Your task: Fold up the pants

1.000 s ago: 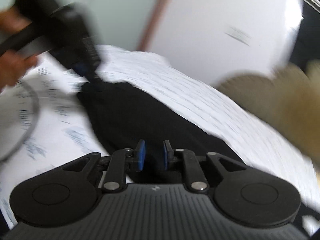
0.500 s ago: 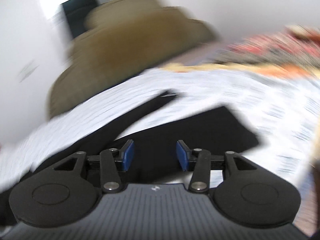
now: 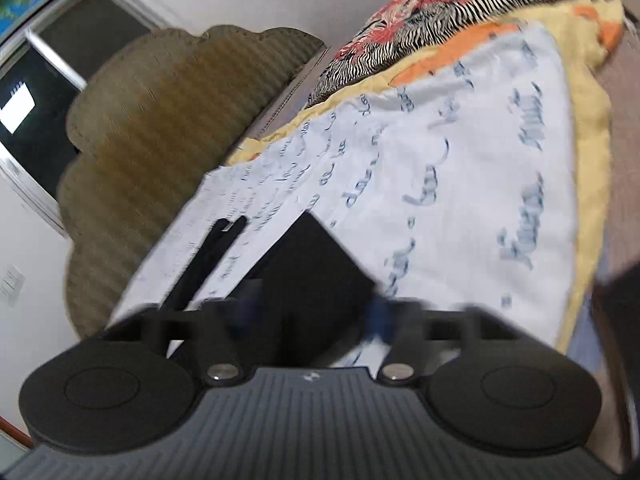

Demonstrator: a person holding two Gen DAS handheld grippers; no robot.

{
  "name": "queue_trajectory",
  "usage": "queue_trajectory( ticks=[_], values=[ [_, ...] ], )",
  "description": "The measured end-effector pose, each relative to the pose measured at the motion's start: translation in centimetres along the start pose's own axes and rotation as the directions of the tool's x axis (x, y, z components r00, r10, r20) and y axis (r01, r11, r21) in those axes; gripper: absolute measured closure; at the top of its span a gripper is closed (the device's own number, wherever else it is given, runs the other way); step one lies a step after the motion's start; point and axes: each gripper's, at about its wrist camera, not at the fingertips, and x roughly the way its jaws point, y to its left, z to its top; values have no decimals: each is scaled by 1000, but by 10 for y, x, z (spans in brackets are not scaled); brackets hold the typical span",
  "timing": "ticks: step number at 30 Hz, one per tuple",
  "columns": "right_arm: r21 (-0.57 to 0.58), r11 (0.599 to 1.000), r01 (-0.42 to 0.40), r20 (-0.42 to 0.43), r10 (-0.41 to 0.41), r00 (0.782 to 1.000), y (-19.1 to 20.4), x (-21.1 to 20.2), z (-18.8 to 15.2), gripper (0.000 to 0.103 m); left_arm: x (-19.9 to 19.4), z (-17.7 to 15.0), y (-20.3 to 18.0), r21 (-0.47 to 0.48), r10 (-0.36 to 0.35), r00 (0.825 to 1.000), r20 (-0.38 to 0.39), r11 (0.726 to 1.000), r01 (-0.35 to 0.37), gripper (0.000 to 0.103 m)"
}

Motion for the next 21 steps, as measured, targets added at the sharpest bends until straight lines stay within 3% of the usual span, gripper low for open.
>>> queue_trajectory(
  ticks=[1,4,9,12,13,14,15,16,18,19,21],
  values=[
    [-14,1000,8,-12,-8,1000,-1,5,6,97,-1,1,-2,3,-16,1000,3,1000,16,37],
    [-103,995,8,-23,-10,1000,4,12,17,98,-2,5,-11,30,-49,999,11,998,49,38],
    [-356,931,84,68,-64,996,32,7,46,101,0,9,-24,51,-70,997,15,996,70,37],
    [-423,898,122,22,-125,992,34,18,51,99,2,8,-23,41,-74,997,8,996,74,37],
    [-444,886,131,-28,-160,987,31,27,50,96,3,7,-22,38,-74,997,1,997,74,37],
    [-454,877,155,-62,-204,977,25,32,47,86,2,7,-21,35,-75,997,-3,997,75,37],
    [-447,876,180,-59,-230,971,20,33,46,82,2,7,-19,32,-74,997,-3,997,74,37],
    [-436,877,202,-35,-240,970,13,30,46,81,1,8,-18,31,-70,998,-2,997,70,37],
    [-435,851,293,105,-276,956,18,14,52,75,1,10,-18,29,-64,998,2,998,64,37],
    [-457,835,307,165,-259,952,26,8,55,75,1,10,-18,26,-68,998,3,997,68,37],
    [-486,845,223,130,-183,975,42,11,64,65,1,11,-20,25,-78,997,2,997,78,37]
  ],
)
